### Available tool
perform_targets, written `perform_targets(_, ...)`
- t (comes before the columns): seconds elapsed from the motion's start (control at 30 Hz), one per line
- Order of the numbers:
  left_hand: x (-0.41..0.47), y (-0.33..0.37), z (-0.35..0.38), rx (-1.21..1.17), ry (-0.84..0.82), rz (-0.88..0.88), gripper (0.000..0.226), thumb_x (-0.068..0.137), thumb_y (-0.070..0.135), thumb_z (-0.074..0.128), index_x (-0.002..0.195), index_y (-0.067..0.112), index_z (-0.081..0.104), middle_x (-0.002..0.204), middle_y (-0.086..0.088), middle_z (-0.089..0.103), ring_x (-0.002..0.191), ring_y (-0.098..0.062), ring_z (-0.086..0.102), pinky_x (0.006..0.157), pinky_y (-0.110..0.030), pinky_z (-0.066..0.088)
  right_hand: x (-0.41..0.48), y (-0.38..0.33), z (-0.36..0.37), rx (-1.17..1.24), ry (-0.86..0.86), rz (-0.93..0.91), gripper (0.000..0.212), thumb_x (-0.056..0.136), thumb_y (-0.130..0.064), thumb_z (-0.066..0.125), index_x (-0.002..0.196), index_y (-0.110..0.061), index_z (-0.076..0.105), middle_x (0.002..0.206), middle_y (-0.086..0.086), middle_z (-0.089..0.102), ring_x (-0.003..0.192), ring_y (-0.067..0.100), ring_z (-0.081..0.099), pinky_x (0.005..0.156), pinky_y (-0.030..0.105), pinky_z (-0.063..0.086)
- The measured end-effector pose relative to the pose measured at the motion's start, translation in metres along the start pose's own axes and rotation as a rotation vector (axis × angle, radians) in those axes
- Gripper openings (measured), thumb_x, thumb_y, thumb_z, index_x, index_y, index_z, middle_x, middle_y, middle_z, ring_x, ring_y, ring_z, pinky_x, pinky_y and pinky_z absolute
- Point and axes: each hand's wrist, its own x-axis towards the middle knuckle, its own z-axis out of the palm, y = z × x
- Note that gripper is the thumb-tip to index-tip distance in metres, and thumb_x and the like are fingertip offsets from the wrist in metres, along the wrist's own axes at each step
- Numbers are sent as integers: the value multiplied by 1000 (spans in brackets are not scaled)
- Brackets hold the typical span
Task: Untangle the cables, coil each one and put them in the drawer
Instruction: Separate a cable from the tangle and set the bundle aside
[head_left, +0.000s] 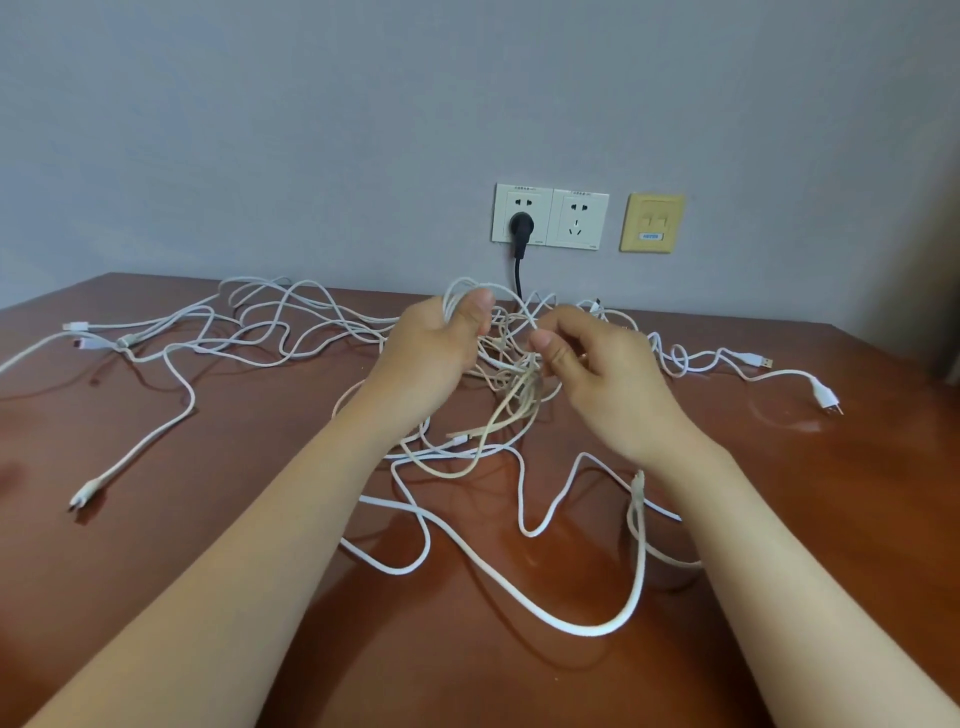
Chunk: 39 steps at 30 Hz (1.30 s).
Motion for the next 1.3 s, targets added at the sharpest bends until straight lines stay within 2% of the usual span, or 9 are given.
perform_targets(0.13,-3,-4,4,144,83,87,39,97,33,44,60,20,41,42,7,35,36,-3,33,51,-28,27,-4,-11,13,-13,-10,-49,22,92,-30,44,70,-30,41,55,-8,46,63,23,49,65,40,44)
perform_targets(0.3,-6,-6,8,223,106,120,27,97,28,45,70,24,47,62,13,48,60,1,45,60,-14,34,-8,-18,25,-49,-122,-87,18,96,-22,43,79,-22,43,67,4,51,71,35,53,67,43,44)
perform_targets(0.43,-9,-4,13,235,54,148,27,94,33,49,70,24,55,62,9,52,63,-8,49,66,-29,37,-8,-18,19,-48,-160,-47,11,97,-20,41,87,-23,44,77,12,57,77,36,52,65,37,38)
perform_targets(0.53,-12,-1,13,300,81,171,27,95,33,49,68,30,52,63,10,53,67,-13,51,67,-29,36,-10,-20,17,-69,-182,-56,13,97,-20,40,90,-19,51,73,8,52,71,34,48,63,34,34)
perform_targets(0.7,-11,3,4,389,187,218,35,98,34,41,64,34,44,59,8,50,63,-13,49,63,-29,29,-6,-17,18,-59,-109,-34,26,95,-28,45,69,-27,44,55,-6,44,61,20,44,63,36,40)
perform_targets(0.77,-10,5,4,395,205,241,37,99,35,39,62,32,42,58,7,49,67,-20,51,66,-33,37,-5,-16,17,-46,-106,0,28,93,-32,48,67,-22,47,54,-4,44,59,19,42,61,34,37)
perform_targets(0.97,-10,4,4,431,222,321,32,98,39,36,72,25,47,64,4,62,77,-27,65,78,-42,49,-4,-21,18,-230,-63,25,36,93,-36,46,62,-20,34,59,-5,39,75,27,48,63,30,25)
perform_targets(1.13,2,8,-7,-51,342,166,34,101,28,38,68,25,47,47,12,60,64,-17,67,74,-40,56,-2,-16,8,-277,-32,92,40,96,-42,40,62,-21,35,69,-5,40,83,25,50,71,32,28)
perform_targets(1.3,4,14,-11,-525,207,-48,32,102,27,32,74,14,43,73,1,69,63,-7,69,67,-20,56,-2,-13,4,-236,-52,110,37,96,-43,39,67,-21,44,63,-3,51,83,30,54,65,31,25)
